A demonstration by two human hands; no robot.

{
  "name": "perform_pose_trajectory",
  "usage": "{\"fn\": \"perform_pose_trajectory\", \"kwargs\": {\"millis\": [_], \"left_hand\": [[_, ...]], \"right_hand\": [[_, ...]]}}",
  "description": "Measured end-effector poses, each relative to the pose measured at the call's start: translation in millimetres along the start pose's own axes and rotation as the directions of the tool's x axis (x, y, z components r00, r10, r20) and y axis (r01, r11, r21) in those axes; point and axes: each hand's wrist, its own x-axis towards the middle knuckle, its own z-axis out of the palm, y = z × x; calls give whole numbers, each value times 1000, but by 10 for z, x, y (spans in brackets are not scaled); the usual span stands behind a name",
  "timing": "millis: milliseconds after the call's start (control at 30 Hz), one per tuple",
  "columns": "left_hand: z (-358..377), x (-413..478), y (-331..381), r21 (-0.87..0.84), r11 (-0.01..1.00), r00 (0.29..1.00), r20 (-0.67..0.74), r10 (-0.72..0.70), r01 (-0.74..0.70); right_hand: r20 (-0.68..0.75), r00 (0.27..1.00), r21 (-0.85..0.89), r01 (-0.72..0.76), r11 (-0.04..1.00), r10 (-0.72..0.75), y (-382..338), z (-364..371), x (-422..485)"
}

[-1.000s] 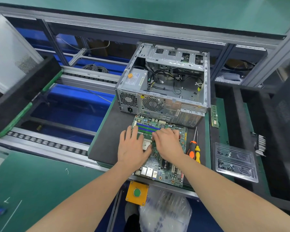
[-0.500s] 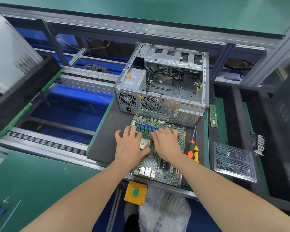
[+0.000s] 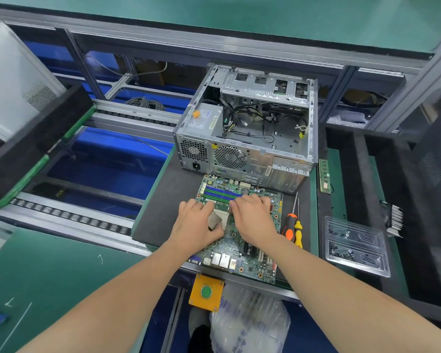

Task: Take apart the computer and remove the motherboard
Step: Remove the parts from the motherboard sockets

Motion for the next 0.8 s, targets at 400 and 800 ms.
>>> {"fn": "perform_pose_trajectory", "kwargs": {"millis": [400,800], "left_hand": [[-63,62,-121,-699,614,925,202,-321,366],[-193,207,-91,-849,325,878,281,-388,416]], "right_hand": [[-8,1000,124,11,992,-10,16,1,-39],[75,997,138,17,990,-27,-37,73,-274]]}}
